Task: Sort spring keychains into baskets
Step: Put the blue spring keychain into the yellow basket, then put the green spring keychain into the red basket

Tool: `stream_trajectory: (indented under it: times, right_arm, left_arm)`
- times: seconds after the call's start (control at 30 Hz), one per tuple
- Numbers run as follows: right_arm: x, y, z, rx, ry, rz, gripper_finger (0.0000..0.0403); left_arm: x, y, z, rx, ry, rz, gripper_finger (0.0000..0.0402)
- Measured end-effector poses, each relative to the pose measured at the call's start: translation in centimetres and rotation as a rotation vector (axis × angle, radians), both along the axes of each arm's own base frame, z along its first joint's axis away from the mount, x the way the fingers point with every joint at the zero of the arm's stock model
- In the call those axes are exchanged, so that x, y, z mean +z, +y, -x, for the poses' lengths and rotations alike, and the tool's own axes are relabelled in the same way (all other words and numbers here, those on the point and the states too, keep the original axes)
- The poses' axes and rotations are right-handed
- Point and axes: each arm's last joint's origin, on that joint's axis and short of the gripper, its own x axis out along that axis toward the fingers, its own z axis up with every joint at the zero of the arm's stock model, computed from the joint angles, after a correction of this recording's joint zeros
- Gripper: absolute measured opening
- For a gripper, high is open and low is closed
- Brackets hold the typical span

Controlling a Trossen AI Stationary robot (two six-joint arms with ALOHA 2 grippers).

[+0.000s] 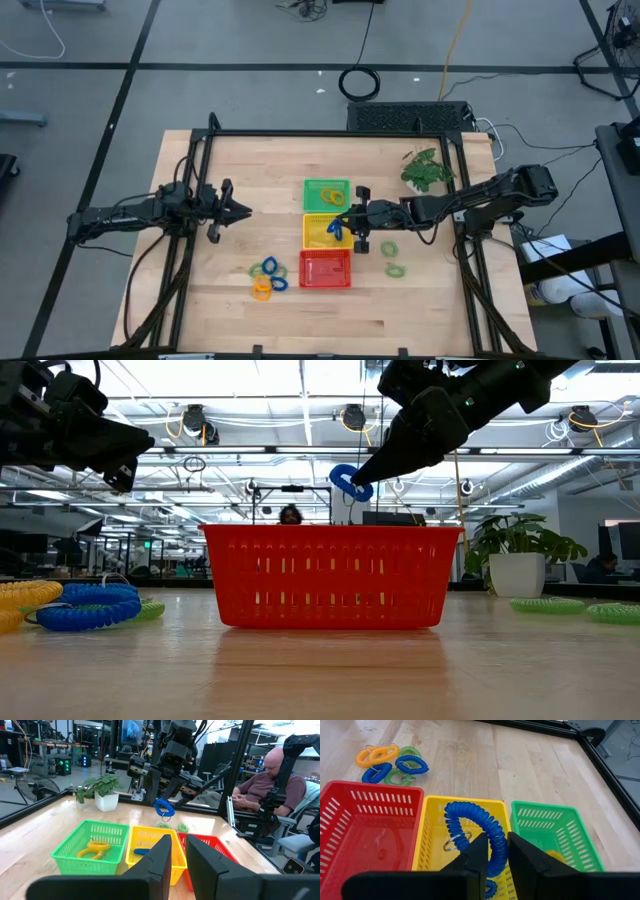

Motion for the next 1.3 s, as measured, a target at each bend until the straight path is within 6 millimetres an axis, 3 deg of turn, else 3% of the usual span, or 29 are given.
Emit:
stream_trajectory:
  times: [0.53,0.97,1.3]
  right_arm:
    - [0.00,-0.01,0.00,0.000,0.000,0.000,0.0065]
    - [0.01,0.00,0.00,-0.026,-0.007,-0.045,0.0138]
    - [-0.03,0.46,0.03,0.049,0.002,-0.085,0.0150]
  left_arm:
    - [0.00,0.00,0.00,0.000,0.000,0.000,0.0060]
    - [0.00,0.00,0.00,0.000,0.000,0.000,0.0060]
    - [0.00,0.00,0.00,0.000,0.000,0.000,0.0061]
